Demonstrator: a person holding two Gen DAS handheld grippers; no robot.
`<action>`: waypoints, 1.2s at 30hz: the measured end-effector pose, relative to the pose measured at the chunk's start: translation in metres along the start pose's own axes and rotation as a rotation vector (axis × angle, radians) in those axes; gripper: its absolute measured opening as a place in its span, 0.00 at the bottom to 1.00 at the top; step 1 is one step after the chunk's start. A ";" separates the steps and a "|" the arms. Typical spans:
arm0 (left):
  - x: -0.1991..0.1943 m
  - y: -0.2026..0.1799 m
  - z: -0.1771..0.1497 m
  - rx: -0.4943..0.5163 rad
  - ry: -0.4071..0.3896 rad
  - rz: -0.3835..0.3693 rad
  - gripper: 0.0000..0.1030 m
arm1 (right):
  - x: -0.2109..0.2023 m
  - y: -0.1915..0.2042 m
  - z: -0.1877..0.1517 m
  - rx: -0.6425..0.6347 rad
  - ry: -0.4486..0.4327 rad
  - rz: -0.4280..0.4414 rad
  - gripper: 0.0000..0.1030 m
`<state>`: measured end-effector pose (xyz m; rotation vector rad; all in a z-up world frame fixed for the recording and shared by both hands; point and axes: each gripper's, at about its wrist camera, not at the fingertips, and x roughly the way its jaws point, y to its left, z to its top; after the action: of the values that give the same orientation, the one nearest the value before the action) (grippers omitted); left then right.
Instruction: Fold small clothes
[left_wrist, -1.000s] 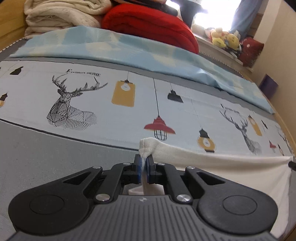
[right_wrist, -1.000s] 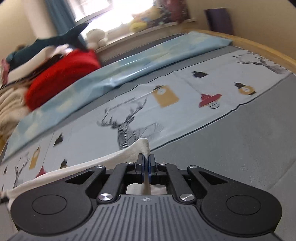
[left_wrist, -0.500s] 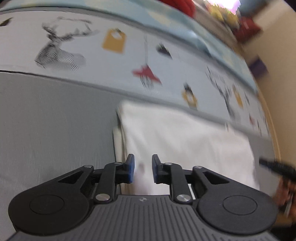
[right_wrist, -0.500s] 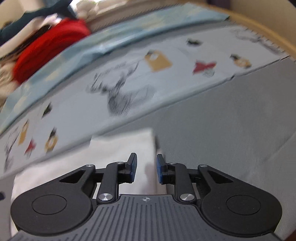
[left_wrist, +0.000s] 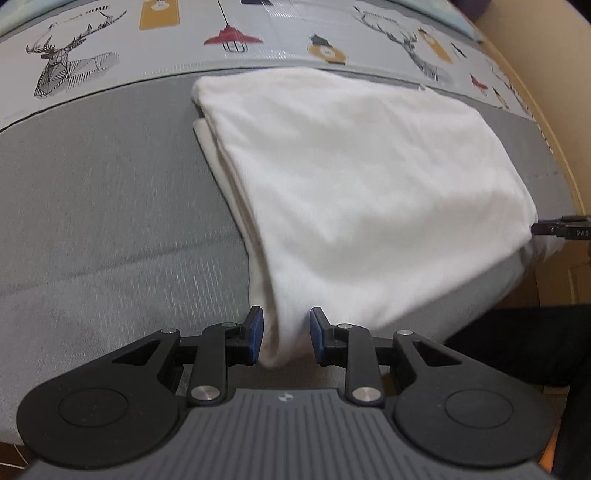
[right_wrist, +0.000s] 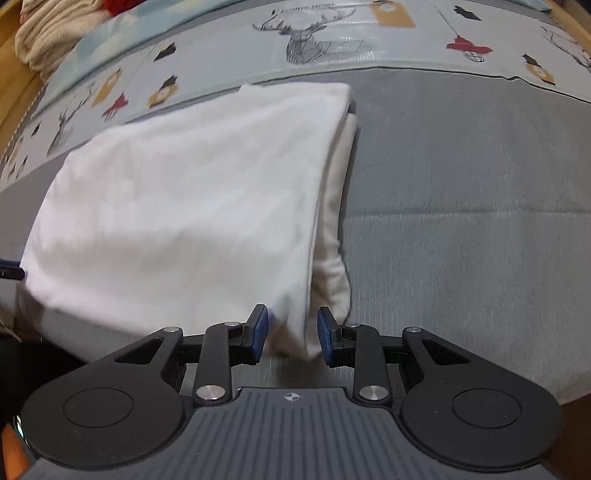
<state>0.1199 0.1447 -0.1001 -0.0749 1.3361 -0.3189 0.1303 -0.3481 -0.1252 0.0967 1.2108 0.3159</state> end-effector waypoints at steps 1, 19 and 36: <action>-0.001 0.000 0.000 0.001 0.003 0.001 0.29 | -0.002 0.002 -0.002 -0.008 0.002 0.001 0.30; 0.004 -0.012 0.005 0.066 0.019 0.044 0.05 | 0.000 0.007 -0.006 -0.133 -0.006 -0.043 0.12; -0.018 0.004 0.004 -0.005 -0.024 -0.029 0.06 | -0.023 -0.028 -0.013 -0.038 -0.020 -0.141 0.05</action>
<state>0.1210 0.1524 -0.0832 -0.1023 1.3128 -0.3388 0.1167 -0.3830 -0.1158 -0.0186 1.1843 0.2146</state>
